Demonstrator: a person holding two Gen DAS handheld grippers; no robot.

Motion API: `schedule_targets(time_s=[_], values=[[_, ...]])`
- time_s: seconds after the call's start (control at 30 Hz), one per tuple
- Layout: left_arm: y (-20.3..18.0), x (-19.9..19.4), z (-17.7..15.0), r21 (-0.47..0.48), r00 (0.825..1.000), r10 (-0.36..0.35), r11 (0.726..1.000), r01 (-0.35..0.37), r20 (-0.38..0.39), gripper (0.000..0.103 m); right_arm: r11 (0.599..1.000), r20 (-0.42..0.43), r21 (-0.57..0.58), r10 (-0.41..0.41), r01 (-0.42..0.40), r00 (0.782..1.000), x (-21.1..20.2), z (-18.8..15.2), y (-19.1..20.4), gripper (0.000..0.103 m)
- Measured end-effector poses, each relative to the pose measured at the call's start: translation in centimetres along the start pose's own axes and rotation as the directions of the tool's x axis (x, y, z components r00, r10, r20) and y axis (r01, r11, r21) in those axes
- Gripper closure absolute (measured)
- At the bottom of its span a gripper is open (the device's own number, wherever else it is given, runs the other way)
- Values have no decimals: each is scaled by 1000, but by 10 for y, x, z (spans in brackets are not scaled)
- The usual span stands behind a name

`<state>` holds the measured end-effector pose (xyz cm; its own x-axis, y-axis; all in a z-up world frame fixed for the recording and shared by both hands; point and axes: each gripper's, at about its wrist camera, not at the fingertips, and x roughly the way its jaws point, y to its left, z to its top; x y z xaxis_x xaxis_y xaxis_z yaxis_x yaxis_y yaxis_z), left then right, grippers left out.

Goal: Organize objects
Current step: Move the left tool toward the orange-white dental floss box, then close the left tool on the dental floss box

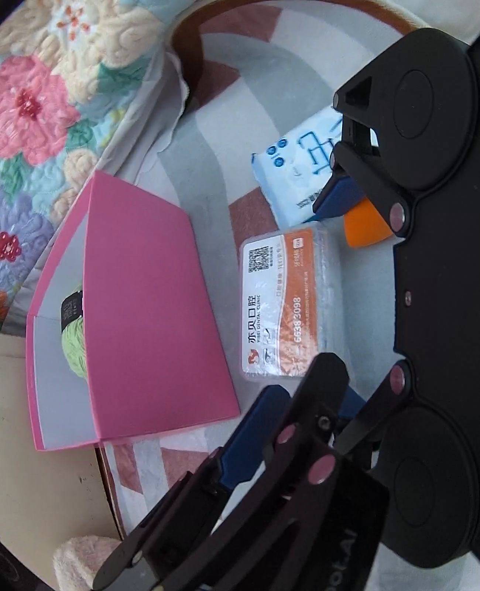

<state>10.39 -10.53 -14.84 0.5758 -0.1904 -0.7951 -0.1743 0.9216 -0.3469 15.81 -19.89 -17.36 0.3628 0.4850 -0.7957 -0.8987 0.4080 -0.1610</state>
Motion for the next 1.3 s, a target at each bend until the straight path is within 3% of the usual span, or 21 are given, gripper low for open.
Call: schedule_targets(time_s=[0.17,0.4,0.57,0.7,0.97,1.1,1.3], values=[[5,10,0,-36,1000,10,999,-10,-8,71,1000,-3,-20,6,-6,1000,5,2,4,6],[9,11,-7,-16,999,-40,999,39,-7,72,999,25,37,-12,11,1000,-3,-4,5,8],[6,6,-9,31,994,-66,997,69,-92,71,997,35,73,-5,2,999,-16,-8,11,7],[11,3,-11,19,979,-97,995,102,-178,72,992,49,127,2,-8,999,-30,-16,19,7],[12,-12,-15,67,966,-104,990,122,-236,72,957,88,284,40,-64,995,-60,-35,40,7],[9,-11,-25,94,953,-101,987,133,-286,70,913,94,404,27,-63,995,-69,-45,50,7],[13,-18,-25,95,960,-89,989,118,-265,72,776,128,622,33,-106,991,-77,-66,57,8]])
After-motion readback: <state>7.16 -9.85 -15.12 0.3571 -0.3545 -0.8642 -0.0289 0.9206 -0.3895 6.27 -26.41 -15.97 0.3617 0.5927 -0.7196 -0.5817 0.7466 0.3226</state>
